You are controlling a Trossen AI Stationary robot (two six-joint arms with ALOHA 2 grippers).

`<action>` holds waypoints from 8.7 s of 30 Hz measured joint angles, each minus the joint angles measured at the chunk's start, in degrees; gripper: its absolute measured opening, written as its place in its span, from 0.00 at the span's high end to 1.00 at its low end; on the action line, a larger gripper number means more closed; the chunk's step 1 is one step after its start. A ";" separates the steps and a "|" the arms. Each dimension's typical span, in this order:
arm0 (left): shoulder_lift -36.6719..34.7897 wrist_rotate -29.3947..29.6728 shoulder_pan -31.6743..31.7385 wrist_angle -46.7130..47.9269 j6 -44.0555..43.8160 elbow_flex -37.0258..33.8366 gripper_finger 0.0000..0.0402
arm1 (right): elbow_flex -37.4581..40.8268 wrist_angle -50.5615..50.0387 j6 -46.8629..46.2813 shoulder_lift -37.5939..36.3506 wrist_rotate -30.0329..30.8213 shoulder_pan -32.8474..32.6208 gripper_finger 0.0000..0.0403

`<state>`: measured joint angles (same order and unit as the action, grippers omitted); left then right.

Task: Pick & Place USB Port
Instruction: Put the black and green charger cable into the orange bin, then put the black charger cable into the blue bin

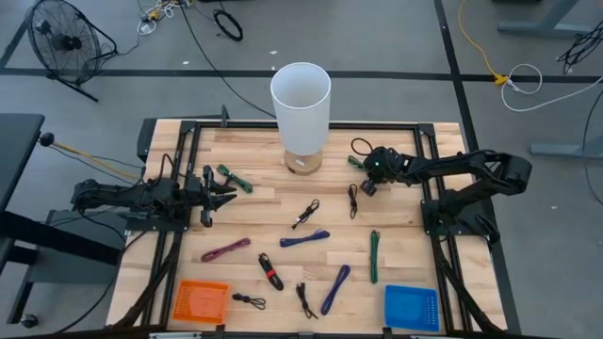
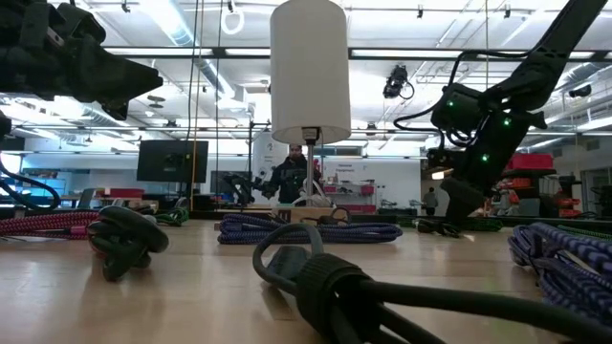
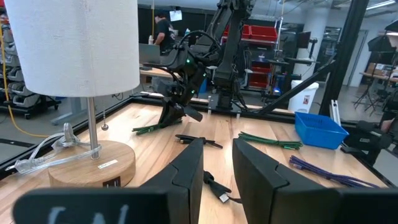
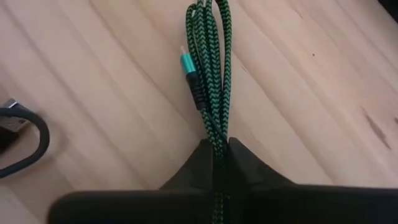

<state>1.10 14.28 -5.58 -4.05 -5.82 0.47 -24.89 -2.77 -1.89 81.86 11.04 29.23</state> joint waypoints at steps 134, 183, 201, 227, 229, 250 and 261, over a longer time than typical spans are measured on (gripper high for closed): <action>82.06 -15.44 -0.46 -45.36 18.52 44.57 0.94 | -33.20 13.79 10.36 -1.47 5.95 -42.18 0.92; 51.06 -9.01 -38.07 41.28 -58.50 42.69 0.94 | -33.13 0.68 5.86 -3.21 27.46 -40.96 0.58; 71.36 -15.38 -50.34 47.58 -75.74 52.68 0.94 | -29.99 -3.78 -12.35 -3.21 19.94 -38.66 0.58; 90.79 -18.84 -47.82 57.99 -70.16 65.51 0.94 | -25.13 -0.50 -15.98 -3.21 16.09 -38.69 0.58; 90.79 -18.84 -47.82 57.95 -71.59 65.51 0.94 | -25.13 -0.57 -15.75 -3.21 16.09 -38.69 0.58; 90.79 -17.35 -48.41 53.42 -74.28 65.48 0.79 | -25.13 -1.03 -15.63 -3.21 14.93 -38.69 0.58; 90.75 -15.46 -46.85 60.60 -69.68 65.48 0.78 | -25.13 -1.08 -15.63 -3.21 14.96 -38.69 0.58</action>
<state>91.85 -1.18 -52.43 56.55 -75.50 65.95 -50.02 -3.86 -17.52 78.65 26.00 -9.46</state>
